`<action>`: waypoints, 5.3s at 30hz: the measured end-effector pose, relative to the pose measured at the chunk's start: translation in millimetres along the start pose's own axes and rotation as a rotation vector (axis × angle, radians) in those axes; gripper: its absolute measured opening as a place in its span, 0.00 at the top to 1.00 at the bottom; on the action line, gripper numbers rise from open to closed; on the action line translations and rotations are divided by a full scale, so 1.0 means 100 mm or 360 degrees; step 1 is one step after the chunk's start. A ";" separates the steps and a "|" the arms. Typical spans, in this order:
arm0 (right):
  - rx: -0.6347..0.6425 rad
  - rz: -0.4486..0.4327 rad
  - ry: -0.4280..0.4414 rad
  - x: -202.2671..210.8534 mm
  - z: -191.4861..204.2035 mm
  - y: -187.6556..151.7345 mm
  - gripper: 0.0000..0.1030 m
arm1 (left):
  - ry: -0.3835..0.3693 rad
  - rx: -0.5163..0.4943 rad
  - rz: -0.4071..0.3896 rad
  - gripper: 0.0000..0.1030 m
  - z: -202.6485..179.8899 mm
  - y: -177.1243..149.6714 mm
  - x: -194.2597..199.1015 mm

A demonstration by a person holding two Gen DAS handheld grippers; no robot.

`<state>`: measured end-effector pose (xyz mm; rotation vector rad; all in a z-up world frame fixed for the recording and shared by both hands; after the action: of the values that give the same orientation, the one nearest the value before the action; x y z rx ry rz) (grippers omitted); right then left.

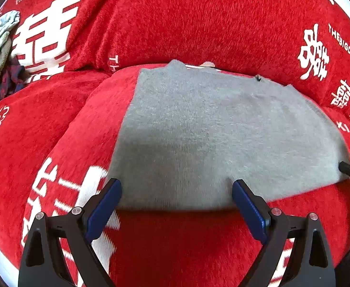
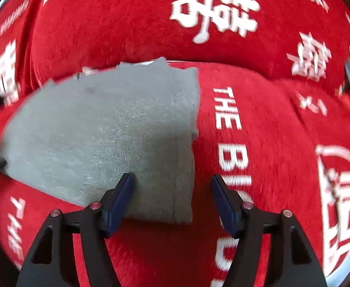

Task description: Fold small clothes

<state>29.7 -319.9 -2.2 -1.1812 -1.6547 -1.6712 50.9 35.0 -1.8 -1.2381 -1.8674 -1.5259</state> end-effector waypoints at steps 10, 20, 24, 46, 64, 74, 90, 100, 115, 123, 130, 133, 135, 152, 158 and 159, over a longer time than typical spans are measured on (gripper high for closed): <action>0.0109 -0.0203 0.0125 0.53 0.46 0.26 0.32 | -0.0018 0.0373 -0.0085 0.08 0.44 -0.05 0.25; 0.0248 -0.0165 0.0190 0.53 1.02 0.23 0.32 | -0.0310 0.0560 -0.0060 0.08 0.52 -0.14 0.13; 0.0290 -0.0140 0.0208 0.49 1.20 0.23 0.32 | -0.0502 0.0660 -0.0102 0.08 0.54 -0.09 0.08; 0.0502 -0.0044 0.0308 0.37 2.28 0.84 0.32 | -0.0636 0.0666 -0.0348 0.90 0.68 0.08 0.04; 0.0664 0.0510 0.0218 -0.60 4.27 1.30 0.26 | -0.0611 0.0613 -0.0345 0.90 0.73 0.07 0.04; 0.0966 0.0337 -0.0105 -0.61 4.60 1.12 0.54 | -0.0542 0.0629 -0.0288 0.90 0.73 0.07 -0.01; 0.0643 0.0332 0.0364 -0.37 3.98 1.42 0.82 | -0.0393 0.0512 -0.0270 0.90 0.57 0.11 0.13; 0.0495 0.0282 0.0551 -0.18 3.51 1.62 0.84 | -0.0283 0.0359 -0.0261 0.90 0.30 0.25 0.36; 0.0354 0.0215 0.0747 0.06 2.80 1.87 0.85 | -0.0207 0.0110 -0.0220 0.90 -0.42 0.50 0.48; 0.0262 0.0206 0.0791 0.10 2.26 1.99 0.85 | -0.0211 -0.0031 -0.0195 0.90 -0.88 0.51 0.46; 0.0212 0.0208 0.0818 0.07 1.82 2.03 0.85 | -0.0224 -0.0138 -0.0156 0.90 -1.28 0.50 0.39; 0.0205 0.0208 0.0839 0.06 1.67 2.04 0.85 | -0.0226 -0.0186 -0.0132 0.90 -1.46 0.50 0.35; 0.0190 0.0209 0.0861 0.05 1.57 2.04 0.85 | -0.0228 -0.0222 -0.0119 0.90 -1.58 0.51 0.33; 0.0112 0.0193 0.0894 -0.22 0.60 2.01 0.85 | -0.0280 -0.0488 0.0007 0.90 -2.59 0.45 -0.05; 0.0064 0.0214 0.0889 -0.39 0.36 1.95 0.85 | -0.0296 -0.0516 0.0089 0.90 -2.84 0.41 -0.26; 0.0056 0.0220 0.0890 -0.42 0.34 1.94 0.85 | -0.0302 -0.0510 0.0104 0.90 -2.85 0.40 -0.29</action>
<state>220.5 -322.3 60.9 -0.6994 -1.2190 -1.6772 41.1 -241.1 84.8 -1.6204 -1.7181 -1.7754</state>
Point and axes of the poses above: each gripper's, at about its wrist camera, not at the fingertips, and x roughly against the way its jaws point, z to its left, y to its top, the point moved 4 cm from there along -x, roughly the way its jaws point, and after that the axes turned 15 degrees about -y, right-handed, at the moved point
